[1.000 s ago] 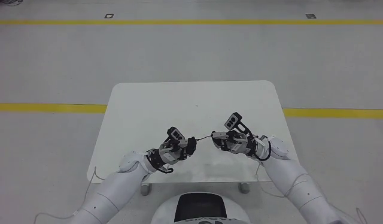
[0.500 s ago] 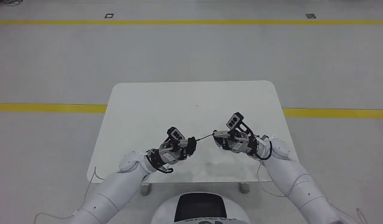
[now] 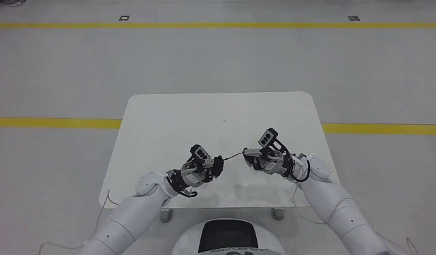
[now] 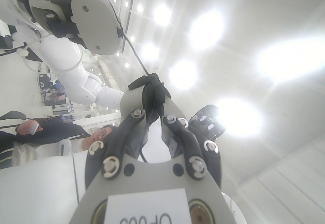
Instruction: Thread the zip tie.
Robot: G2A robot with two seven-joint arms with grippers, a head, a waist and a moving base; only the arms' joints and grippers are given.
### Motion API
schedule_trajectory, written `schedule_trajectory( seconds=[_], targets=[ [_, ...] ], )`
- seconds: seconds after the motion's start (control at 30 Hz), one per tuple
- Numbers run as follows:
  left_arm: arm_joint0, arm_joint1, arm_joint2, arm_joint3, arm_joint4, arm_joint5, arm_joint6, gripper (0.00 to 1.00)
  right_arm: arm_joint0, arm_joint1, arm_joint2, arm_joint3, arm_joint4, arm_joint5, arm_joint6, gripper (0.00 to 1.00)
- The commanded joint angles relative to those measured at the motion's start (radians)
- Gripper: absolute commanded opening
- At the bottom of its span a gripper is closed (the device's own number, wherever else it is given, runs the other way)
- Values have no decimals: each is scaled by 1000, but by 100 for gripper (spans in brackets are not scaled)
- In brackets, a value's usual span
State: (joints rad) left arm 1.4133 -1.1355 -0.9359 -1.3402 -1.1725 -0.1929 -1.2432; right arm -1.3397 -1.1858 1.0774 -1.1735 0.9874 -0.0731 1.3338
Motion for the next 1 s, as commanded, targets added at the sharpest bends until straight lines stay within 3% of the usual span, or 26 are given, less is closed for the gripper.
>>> schedule_trajectory(
  seconds=[0.0, 0.97],
  targets=[
    [0, 0, 0, 0, 0, 0, 0, 0, 0, 0, 1, 1, 0, 0, 0, 0],
    [0, 0, 0, 0, 0, 0, 0, 0, 5, -3, 16, 12, -21, 15, -1, 0]
  ],
)
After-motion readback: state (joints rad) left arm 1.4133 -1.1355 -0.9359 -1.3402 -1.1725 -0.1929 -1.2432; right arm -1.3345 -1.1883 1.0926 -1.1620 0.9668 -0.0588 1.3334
